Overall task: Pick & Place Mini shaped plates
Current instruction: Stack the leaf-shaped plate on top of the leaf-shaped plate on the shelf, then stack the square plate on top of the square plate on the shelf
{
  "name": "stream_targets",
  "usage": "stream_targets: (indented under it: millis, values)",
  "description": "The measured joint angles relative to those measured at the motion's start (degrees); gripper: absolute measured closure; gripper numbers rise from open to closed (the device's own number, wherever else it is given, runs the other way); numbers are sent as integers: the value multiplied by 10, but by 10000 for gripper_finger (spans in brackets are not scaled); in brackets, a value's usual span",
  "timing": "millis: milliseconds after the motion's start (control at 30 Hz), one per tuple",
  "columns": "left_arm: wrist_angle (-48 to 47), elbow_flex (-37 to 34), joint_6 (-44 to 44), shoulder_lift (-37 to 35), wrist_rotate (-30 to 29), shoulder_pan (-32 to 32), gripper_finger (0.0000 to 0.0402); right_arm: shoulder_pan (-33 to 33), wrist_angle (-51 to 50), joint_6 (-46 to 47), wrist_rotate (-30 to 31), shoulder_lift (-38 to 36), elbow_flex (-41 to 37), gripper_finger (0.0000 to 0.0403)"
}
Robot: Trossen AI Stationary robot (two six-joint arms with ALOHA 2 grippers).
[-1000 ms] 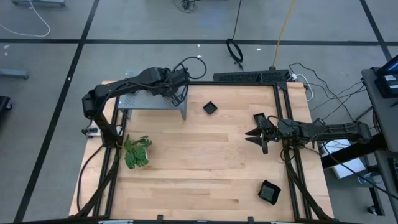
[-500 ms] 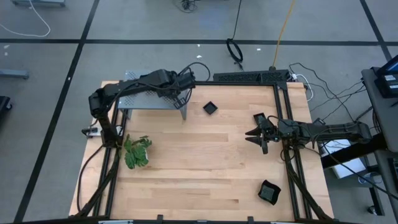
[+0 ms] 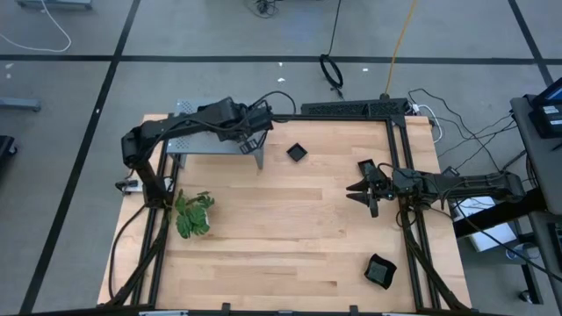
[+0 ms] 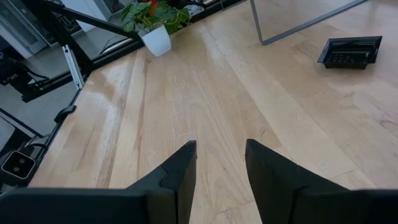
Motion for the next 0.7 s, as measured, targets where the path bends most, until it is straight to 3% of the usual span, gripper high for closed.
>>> stream_targets:
  millis: [400,700]
  values:
    - [21,0,-37,-79,-8,-43,231,0,-1,0,0,0,0,277]
    - [196,0,-91,-113,127,-84,231,0,1,0,0,0,0,277]
